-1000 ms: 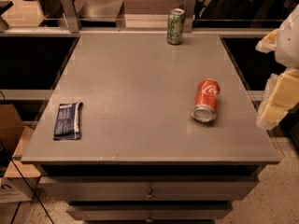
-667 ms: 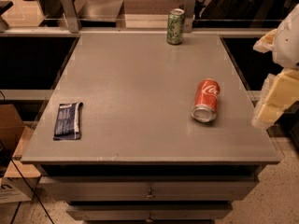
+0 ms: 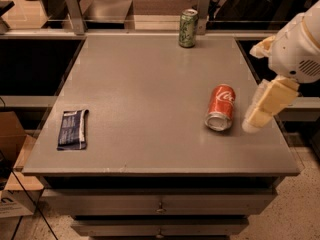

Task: Move coke can near rxbar blueberry

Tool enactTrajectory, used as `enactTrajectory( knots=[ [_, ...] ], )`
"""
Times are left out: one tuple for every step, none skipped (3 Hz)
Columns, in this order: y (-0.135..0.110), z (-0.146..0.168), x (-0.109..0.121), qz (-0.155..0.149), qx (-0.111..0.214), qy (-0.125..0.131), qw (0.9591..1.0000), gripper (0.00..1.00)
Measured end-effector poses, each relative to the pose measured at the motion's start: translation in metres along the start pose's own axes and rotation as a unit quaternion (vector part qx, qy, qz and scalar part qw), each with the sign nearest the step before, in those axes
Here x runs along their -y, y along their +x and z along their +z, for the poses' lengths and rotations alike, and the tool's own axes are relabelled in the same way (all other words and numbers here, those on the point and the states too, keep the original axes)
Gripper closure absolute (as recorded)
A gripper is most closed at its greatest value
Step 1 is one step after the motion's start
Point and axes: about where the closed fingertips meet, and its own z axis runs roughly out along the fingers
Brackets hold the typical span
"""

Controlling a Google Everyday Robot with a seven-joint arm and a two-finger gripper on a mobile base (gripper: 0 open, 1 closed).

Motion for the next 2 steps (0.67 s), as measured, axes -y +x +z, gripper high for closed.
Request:
enactTrajectory(
  knots=[
    [-0.007, 0.03, 0.016, 0.021, 0.022, -0.008, 0.9995, 0.0],
    [-0.003, 0.063, 0.032, 0.06, 0.034, -0.025, 0.9973, 0.0]
  ],
)
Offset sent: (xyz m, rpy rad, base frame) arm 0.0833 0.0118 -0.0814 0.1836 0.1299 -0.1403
